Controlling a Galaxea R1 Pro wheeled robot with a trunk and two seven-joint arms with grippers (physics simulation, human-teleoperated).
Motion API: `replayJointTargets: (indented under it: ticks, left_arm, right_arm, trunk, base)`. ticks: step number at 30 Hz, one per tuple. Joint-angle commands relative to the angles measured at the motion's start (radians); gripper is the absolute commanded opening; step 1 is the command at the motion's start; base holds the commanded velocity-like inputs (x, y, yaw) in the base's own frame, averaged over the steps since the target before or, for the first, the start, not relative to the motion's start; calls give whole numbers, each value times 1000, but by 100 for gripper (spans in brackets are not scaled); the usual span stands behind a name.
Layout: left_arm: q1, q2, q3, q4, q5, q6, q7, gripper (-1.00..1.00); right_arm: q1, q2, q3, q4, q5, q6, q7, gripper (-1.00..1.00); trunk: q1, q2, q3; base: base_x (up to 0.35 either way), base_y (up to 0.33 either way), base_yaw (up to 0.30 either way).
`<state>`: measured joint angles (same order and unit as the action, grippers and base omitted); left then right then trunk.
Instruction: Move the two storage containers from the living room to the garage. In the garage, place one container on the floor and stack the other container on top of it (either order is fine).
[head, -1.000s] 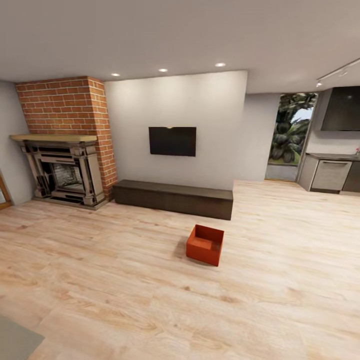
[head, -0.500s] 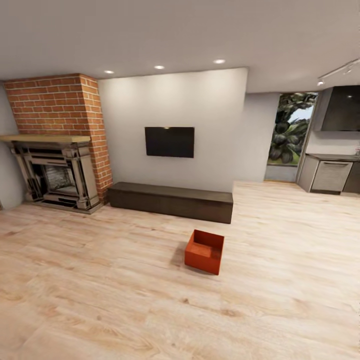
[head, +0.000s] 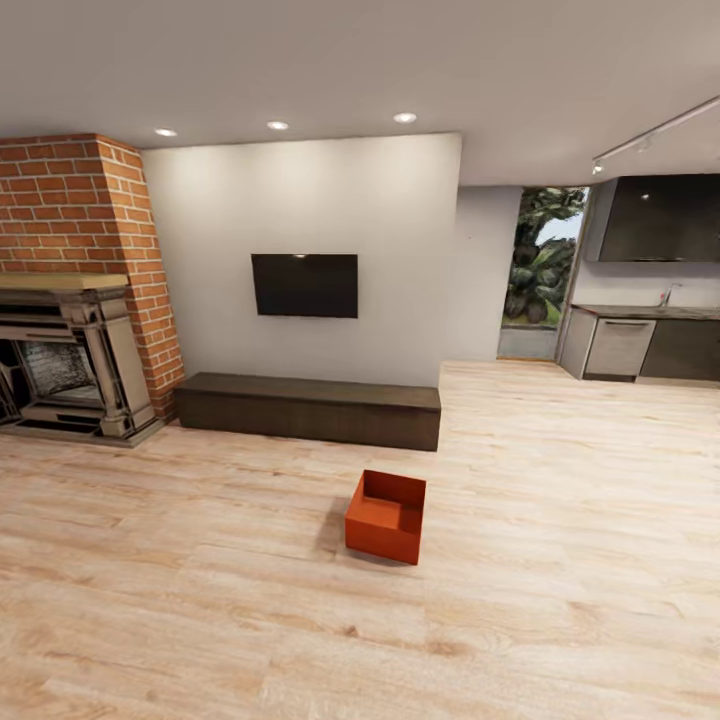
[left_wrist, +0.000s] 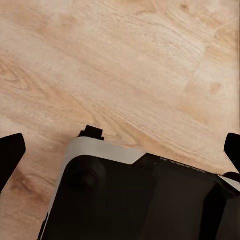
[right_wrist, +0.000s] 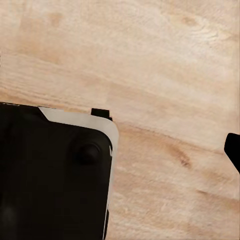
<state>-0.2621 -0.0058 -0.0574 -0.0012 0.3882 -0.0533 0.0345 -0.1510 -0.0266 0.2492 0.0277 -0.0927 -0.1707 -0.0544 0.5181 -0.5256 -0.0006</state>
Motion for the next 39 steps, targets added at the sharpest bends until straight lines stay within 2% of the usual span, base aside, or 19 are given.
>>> replayJointTargets:
  ticks: [1, 20, 32, 39]
  left_arm:
    - [0, 0, -6, 1, 6, -3, 3, 100]
    - [0, 1, -6, 0, 6, -2, 3, 100]
    - [0, 1, -6, 0, 6, -2, 3, 100]
    - [0, 1, -6, 0, 6, -2, 3, 100]
  right_arm:
    - [-1, 0, 8, 3, -9, -6, -1, 100]
    - [-1, -1, 7, 3, -15, -6, -1, 100]
    - [-1, 0, 6, 3, -21, -5, -1, 100]
    - [-1, -1, 3, 3, -24, -4, 0, 100]
  trunk:
    - [1, 0, 0]
    - [1, 0, 0]
    - [1, 0, 0]
    - [1, 0, 0]
  base:
    - [324, 87, -34]
    - [324, 94, -1]
    - [318, 176, -2]
    - [314, 187, -186]
